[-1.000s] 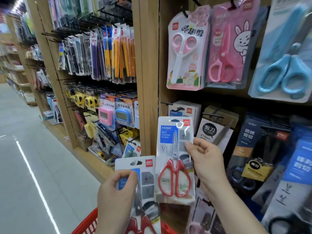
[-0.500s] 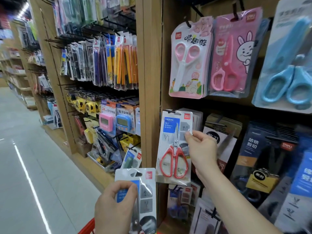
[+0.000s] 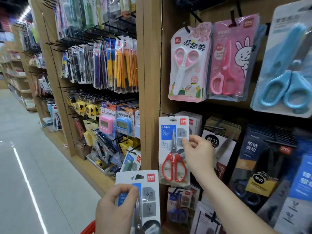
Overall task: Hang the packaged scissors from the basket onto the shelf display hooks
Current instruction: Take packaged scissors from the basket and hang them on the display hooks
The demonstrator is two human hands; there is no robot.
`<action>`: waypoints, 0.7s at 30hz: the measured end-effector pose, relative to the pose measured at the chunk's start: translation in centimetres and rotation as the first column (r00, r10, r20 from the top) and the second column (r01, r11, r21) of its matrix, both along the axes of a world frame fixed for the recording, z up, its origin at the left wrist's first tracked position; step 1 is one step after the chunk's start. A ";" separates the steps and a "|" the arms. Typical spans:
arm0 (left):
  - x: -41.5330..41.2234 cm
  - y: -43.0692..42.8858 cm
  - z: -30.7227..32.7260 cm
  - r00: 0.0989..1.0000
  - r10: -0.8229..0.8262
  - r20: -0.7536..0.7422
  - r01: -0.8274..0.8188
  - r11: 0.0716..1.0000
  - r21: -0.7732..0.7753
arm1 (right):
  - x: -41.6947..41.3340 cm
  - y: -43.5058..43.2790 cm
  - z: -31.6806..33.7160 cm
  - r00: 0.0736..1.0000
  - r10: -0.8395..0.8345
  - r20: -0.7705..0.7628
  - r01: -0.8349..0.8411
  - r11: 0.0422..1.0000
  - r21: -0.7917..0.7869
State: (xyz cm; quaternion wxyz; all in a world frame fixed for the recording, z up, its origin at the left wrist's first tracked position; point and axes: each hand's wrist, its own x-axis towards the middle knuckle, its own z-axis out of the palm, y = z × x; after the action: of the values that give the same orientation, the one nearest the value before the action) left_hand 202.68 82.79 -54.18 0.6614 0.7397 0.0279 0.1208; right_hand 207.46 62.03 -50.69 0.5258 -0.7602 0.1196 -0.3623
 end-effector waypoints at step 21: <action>0.4 -1.5 -1.1 0.978 -0.198 0.072 0.209 0.958 -0.194 | -7.2 1.9 -5.7 0.574 0.668 -0.474 -0.543 0.743 0.390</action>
State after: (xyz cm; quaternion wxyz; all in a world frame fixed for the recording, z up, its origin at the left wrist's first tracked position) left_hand 203.10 81.31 -55.24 0.7421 0.6647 -0.0532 0.0677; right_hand 200.30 63.96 -56.41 0.6281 -0.7694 0.0431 0.1078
